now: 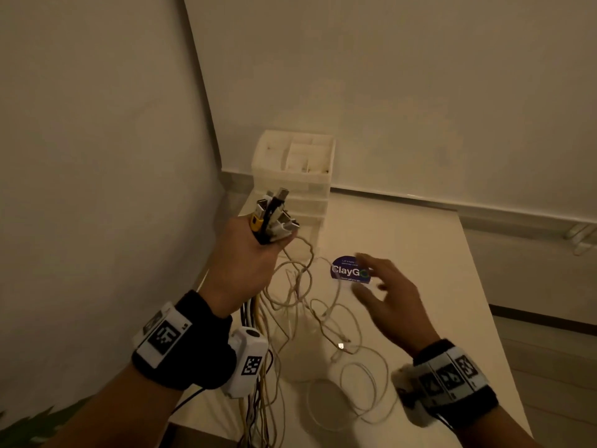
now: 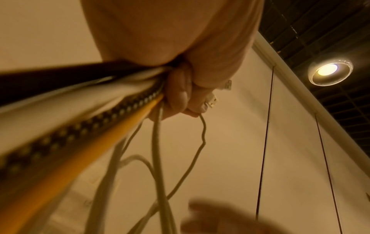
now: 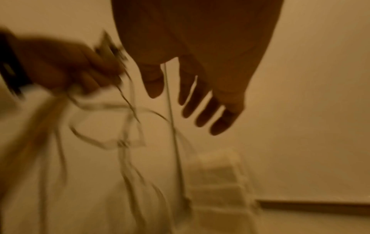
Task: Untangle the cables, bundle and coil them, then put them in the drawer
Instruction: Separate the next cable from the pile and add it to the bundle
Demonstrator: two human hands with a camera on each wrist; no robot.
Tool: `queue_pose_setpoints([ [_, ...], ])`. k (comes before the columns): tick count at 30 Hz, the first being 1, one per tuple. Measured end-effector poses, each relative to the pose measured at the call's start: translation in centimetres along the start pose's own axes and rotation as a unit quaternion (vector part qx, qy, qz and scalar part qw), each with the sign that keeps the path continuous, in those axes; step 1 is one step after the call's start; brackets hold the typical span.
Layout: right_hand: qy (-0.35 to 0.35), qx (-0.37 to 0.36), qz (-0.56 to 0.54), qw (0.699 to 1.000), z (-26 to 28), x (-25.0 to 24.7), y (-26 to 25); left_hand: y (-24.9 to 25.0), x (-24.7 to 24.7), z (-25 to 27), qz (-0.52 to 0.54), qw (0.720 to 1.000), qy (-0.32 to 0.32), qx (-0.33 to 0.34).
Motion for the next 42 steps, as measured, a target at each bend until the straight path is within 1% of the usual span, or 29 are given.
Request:
queue_pose_setpoints([
  [1,-0.017,-0.049,-0.038,0.998,-0.2,-0.5,-2.9,0.0,0.2,0.0,-0.009,1.000,-0.005,0.001],
  [2,-0.031,-0.081,-0.063,0.994,-0.4,-0.6,-5.1,0.1,0.5,0.1,-0.016,1.000,-0.010,0.004],
  [3,-0.032,-0.099,-0.082,0.991,-0.7,-0.4,-6.8,0.1,0.6,0.1,-0.020,1.000,-0.015,0.007],
  [5,-0.001,-0.114,-0.100,0.988,-1.3,0.0,-8.4,0.3,0.8,0.3,-0.020,0.999,-0.023,0.018],
  [7,0.021,-0.124,-0.090,0.988,-1.8,0.8,-8.0,0.6,0.7,0.5,-0.023,0.999,-0.017,0.034],
  [9,0.001,-0.123,-0.067,0.990,-1.7,1.9,-6.6,0.8,0.5,0.5,-0.007,0.999,0.017,0.043],
  [10,-0.021,-0.119,-0.046,0.992,-1.6,2.6,-5.5,0.9,0.2,0.6,0.008,0.998,0.038,0.043],
  [13,-0.091,-0.091,0.099,0.987,-1.1,5.0,-1.0,1.2,-1.2,0.5,0.037,0.994,0.089,0.053],
  [15,-0.116,-0.029,0.160,0.980,-0.9,6.0,2.7,1.5,-2.8,0.1,0.067,0.988,0.124,0.068],
  [17,-0.114,0.048,0.172,0.977,-0.3,6.1,6.1,1.6,-4.2,-0.3,0.087,0.984,0.136,0.076],
  [18,-0.114,0.071,0.168,0.976,0.1,6.0,7.4,1.6,-4.6,-0.4,0.086,0.984,0.135,0.078],
  [20,-0.136,0.082,0.179,0.971,0.5,6.2,9.3,1.3,-5.0,-0.2,0.071,0.985,0.136,0.074],
  [22,-0.173,0.073,0.213,0.959,0.7,6.5,10.2,0.9,-5.3,0.0,0.083,0.981,0.159,0.071],
  [23,-0.186,0.082,0.208,0.957,0.9,6.6,10.5,0.8,-5.5,0.1,0.104,0.977,0.171,0.074],
  [24,-0.193,0.095,0.181,0.960,1.2,6.6,11.0,0.8,-5.8,0.2,0.122,0.973,0.181,0.078],
  [26,-0.180,0.120,0.122,0.969,1.6,6.2,11.8,0.8,-6.5,0.3,0.145,0.964,0.202,0.090],
  [27,-0.168,0.129,0.110,0.971,1.8,6.0,12.0,0.7,-7.1,0.3,0.153,0.959,0.218,0.098],
  [29,-0.164,0.146,0.098,0.971,2.1,6.0,12.5,0.5,-7.9,0.2,0.157,0.951,0.241,0.114],
  [32,-0.172,0.161,0.084,0.968,2.4,6.4,13.1,0.7,-7.8,0.6,0.150,0.946,0.257,0.129],
  [35,-0.166,0.175,0.105,0.965,2.7,6.6,13.7,1.7,-9.1,0.5,0.198,0.919,0.308,0.146],
  [36,-0.169,0.181,0.120,0.961,2.9,6.8,14.1,2.1,-9.6,0.4,0.209,0.915,0.312,0.147],
  [38,-0.173,0.188,0.159,0.954,3.1,7.2,14.3,2.8,-10.4,0.2,0.206,0.917,0.303,0.156],
  [39,-0.160,0.194,0.164,0.954,3.1,7.1,14.0,2.9,-10.6,0.3,0.193,0.920,0.296,0.168],
  [40,-0.129,0.203,0.144,0.960,2.9,7.1,13.9,3.0,-10.4,0.5,0.175,0.926,0.285,0.173],
  [42,-0.027,0.218,0.060,0.974,2.7,6.1,12.6,2.8,-9.8,1.1,0.127,0.947,0.248,0.159],
])
Point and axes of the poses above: each hand's wrist, its own z-axis away from the middle knuckle, its own x-axis out of the palm, y = z × x, the point moved 2 cm from there along -z, towards the middle knuckle, and after that the axes turned 13 degrees about z, right-handed, at the moved point
